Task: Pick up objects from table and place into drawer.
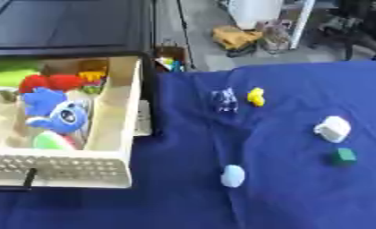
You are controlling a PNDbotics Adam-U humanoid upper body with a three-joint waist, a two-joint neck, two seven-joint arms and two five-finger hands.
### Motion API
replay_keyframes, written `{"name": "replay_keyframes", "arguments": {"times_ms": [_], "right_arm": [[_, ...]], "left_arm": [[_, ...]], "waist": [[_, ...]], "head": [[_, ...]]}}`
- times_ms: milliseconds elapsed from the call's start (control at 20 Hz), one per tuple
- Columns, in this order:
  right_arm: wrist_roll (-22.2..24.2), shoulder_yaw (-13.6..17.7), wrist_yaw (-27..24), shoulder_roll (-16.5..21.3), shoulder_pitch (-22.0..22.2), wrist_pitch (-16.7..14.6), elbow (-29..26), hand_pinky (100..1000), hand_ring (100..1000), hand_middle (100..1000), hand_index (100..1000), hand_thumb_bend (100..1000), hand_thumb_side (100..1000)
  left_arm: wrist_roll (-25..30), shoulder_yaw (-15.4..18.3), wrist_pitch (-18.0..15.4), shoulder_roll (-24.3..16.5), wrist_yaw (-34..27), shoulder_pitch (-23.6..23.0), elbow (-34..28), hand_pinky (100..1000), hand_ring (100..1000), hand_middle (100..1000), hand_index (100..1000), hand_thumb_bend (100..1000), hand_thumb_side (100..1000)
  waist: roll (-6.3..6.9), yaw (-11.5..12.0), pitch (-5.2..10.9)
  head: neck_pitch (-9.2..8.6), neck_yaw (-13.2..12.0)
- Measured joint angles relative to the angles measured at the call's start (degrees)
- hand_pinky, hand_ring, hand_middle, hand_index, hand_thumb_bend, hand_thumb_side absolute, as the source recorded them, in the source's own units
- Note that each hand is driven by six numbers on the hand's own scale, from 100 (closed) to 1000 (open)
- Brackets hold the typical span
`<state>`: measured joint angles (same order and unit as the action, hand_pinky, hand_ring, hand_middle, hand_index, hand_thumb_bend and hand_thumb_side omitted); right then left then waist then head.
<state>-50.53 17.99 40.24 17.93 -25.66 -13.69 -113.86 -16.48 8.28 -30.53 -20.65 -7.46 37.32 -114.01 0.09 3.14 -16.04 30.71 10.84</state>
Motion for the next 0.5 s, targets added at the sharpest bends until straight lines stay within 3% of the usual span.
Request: {"name": "replay_keyframes", "arguments": {"times_ms": [500], "right_arm": [[4.9,-1.1,-0.8,4.3,-1.3,2.9,0.0,724,754,594,787,100,1000]], "left_arm": [[0.0,0.0,0.0,0.0,-0.1,-0.2,0.0,510,541,596,768,360,1000]], "waist": [[0.02,-0.1,0.68]], "head": [[1.62,1.6]]}}
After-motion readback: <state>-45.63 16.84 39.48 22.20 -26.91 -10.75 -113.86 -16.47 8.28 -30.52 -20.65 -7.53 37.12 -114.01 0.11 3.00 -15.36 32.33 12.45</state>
